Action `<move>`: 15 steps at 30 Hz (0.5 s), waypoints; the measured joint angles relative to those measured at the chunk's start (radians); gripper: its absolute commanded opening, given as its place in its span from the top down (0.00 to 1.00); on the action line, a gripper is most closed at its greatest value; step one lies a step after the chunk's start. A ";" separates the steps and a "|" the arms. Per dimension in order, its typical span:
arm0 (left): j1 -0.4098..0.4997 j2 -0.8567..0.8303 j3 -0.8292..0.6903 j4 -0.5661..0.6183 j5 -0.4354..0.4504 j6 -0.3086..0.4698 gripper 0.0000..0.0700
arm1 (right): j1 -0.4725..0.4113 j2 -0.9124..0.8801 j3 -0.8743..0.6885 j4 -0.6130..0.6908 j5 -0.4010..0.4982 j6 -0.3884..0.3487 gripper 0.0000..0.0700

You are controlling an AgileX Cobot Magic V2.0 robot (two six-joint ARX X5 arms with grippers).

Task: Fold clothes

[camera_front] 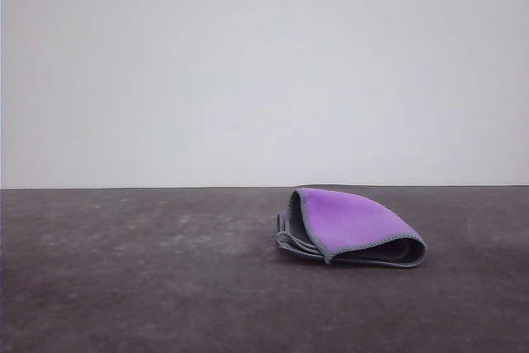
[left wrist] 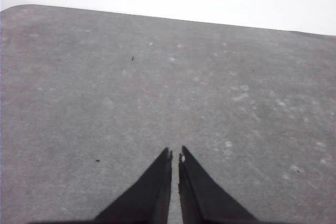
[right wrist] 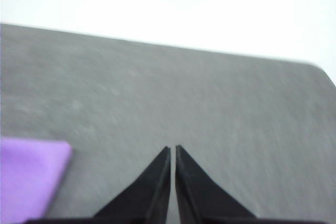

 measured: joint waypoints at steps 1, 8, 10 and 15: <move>0.000 0.000 0.000 0.000 0.000 0.000 0.98 | -0.001 -0.028 -0.037 -0.003 0.005 0.003 0.99; 0.000 0.000 0.000 0.000 0.000 0.000 0.98 | -0.001 -0.191 -0.234 0.014 0.002 0.011 0.99; 0.000 0.000 0.000 0.000 0.000 0.000 0.98 | -0.001 -0.217 -0.284 0.038 0.002 0.016 0.99; 0.000 0.000 0.000 0.000 0.000 0.000 0.98 | -0.001 -0.273 -0.369 0.124 0.002 0.025 0.99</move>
